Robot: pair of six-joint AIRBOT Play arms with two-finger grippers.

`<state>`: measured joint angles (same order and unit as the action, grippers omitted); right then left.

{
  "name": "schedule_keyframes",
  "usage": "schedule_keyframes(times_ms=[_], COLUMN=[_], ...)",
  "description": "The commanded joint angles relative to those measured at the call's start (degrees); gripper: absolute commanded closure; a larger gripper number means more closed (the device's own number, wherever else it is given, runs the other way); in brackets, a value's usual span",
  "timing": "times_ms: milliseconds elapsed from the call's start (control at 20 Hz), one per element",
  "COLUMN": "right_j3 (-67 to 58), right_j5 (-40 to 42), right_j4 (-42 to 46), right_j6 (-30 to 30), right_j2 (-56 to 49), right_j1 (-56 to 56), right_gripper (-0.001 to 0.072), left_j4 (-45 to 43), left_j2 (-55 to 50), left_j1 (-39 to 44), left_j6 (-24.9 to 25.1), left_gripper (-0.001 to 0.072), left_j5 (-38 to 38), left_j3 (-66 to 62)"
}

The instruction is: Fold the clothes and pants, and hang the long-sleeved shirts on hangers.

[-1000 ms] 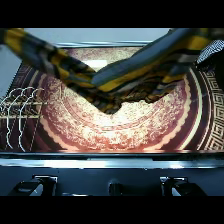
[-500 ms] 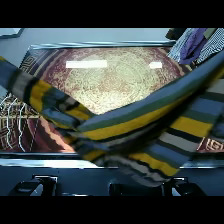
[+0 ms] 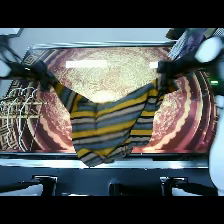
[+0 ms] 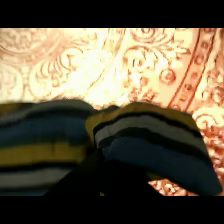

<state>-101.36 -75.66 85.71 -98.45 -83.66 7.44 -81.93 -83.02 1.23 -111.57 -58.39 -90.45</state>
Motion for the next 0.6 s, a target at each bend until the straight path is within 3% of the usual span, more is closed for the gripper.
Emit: schedule_keyframes(times_ms=[0, 100, 150, 250, 300, 500, 550], right_j3=[3.0, 3.0, 3.0, 3.1, 3.2, 15.0, 20.4], right_j5=[1.0, -1.0, -2.0, -3.5, -3.4, -2.4, -2.2], right_j4=[-0.1, 0.5, 0.4, -0.1, -1.3, -11.3, -13.2], right_j6=[3.8, 6.8, 6.8, 7.2, 7.4, 10.1, 10.3], right_j2=[-9.9, -10.5, -9.9, -8.0, -6.7, 1.5, 3.9], right_j1=[0.0, -0.5, -1.4, -4.5, -6.7, -18.1, -20.4], right_gripper=[0.0678, 0.0677, 0.0665, 0.0618, 0.0556, 0.0171, 0.0115], left_j4=[7.3, 8.6, 8.6, 8.4, 8.3, 7.4, 7.4], left_j2=[-10.3, -10.6, -9.8, -6.9, -5.2, 4.8, 8.4], left_j1=[0.0, -0.5, -1.2, -3.8, -5.5, -11.7, -12.7], left_j6=[1.3, 2.1, 2.1, 2.1, 2.3, 5.4, 5.7], left_gripper=[0.0673, 0.0596, 0.0476, 0.0135, 0.0034, 0.0021, 0.0022], left_j5=[0.4, 0.3, 0.3, -0.7, -2.1, -6.8, -6.5], left_j3=[-0.1, -0.1, -0.1, -0.1, -0.1, 5.9, 10.8])
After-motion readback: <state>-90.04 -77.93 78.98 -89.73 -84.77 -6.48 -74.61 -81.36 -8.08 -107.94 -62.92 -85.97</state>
